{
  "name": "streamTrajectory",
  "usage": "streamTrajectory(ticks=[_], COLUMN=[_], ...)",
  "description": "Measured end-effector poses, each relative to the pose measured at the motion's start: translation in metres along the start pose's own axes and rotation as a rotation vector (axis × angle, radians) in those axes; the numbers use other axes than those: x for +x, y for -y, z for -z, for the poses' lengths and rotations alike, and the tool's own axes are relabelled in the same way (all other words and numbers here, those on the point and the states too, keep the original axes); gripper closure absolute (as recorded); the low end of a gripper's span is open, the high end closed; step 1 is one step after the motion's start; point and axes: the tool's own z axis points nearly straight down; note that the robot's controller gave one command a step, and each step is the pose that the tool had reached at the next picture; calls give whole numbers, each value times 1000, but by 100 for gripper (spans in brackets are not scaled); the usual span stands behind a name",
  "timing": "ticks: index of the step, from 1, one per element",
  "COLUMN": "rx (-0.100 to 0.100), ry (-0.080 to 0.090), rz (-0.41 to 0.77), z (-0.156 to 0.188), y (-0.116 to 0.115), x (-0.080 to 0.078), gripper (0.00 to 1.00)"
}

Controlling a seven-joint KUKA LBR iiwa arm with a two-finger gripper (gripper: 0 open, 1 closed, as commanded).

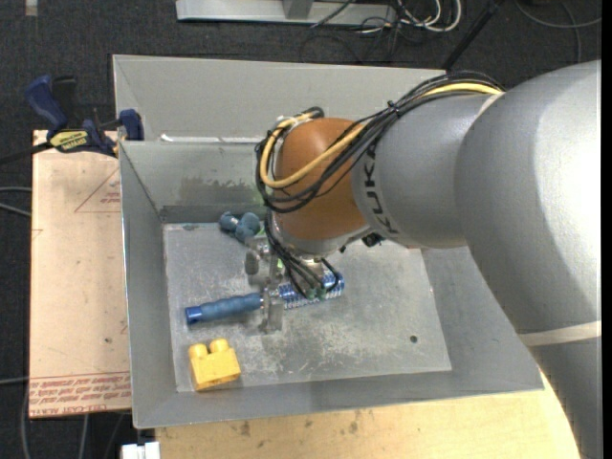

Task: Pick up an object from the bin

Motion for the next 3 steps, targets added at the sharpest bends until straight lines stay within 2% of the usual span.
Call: streamTrajectory(ticks=[1, 2, 3], rx=[-3, -4, -4], ry=[6, 10, 21], rz=[-16, -18, 95], z=[-23, -21, 128], y=[2, 2, -24], x=[20, 18, -29], gripper=[0, 100, 100])
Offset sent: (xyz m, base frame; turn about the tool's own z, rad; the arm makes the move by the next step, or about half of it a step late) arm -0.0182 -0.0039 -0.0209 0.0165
